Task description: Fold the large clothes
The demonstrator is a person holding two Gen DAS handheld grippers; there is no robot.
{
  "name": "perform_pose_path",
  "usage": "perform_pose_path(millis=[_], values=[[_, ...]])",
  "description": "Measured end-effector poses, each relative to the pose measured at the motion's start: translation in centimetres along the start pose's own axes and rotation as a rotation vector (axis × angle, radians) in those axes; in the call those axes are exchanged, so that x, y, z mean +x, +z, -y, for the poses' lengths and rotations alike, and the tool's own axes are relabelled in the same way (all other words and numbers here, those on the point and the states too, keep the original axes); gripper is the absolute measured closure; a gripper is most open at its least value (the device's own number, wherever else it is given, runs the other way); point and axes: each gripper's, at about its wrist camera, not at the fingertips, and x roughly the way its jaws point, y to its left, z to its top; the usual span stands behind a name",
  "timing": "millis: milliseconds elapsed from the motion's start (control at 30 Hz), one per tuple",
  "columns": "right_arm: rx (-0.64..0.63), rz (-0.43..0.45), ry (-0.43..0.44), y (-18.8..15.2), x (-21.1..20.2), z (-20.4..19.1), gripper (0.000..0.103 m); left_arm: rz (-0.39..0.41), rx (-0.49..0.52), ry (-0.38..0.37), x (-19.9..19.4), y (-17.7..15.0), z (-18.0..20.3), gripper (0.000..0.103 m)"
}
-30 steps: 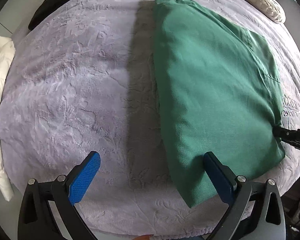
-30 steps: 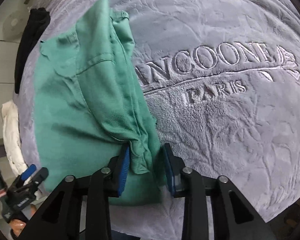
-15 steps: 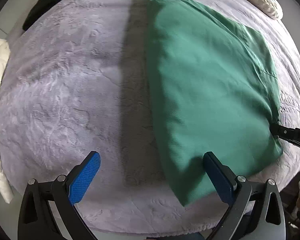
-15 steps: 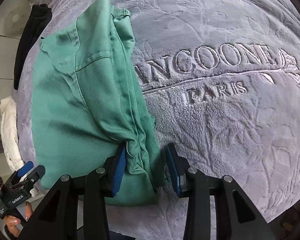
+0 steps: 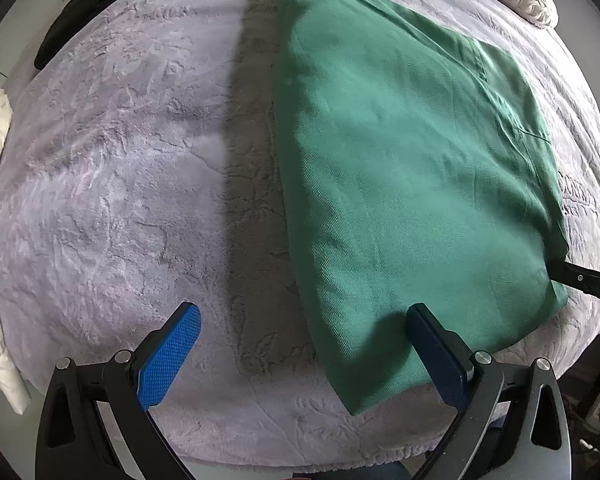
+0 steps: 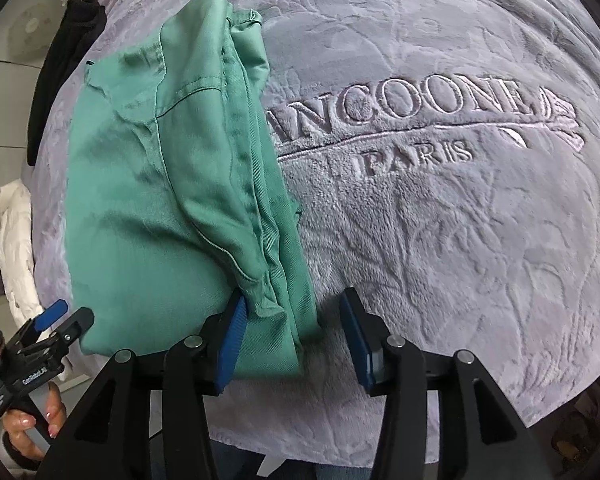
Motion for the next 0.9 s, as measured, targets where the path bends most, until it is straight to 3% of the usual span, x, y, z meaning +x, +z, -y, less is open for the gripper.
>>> perform_pose_path(millis=[500,600,900], values=[[-0.011,0.032,0.013,-0.8,-4.6,1.7,0.042,-0.003,0.007,0.006,-0.1,0.7,0.1,0.0],[-0.01,0.036,0.012,-0.3,-5.0,1.8,0.032,0.0,0.003,0.008,-0.3,0.9,0.0,0.0],[-0.015,0.042,0.028,0.0,-6.0,0.2,0.026,0.015,0.004,0.028,-1.5,1.4,-0.3,0.0]])
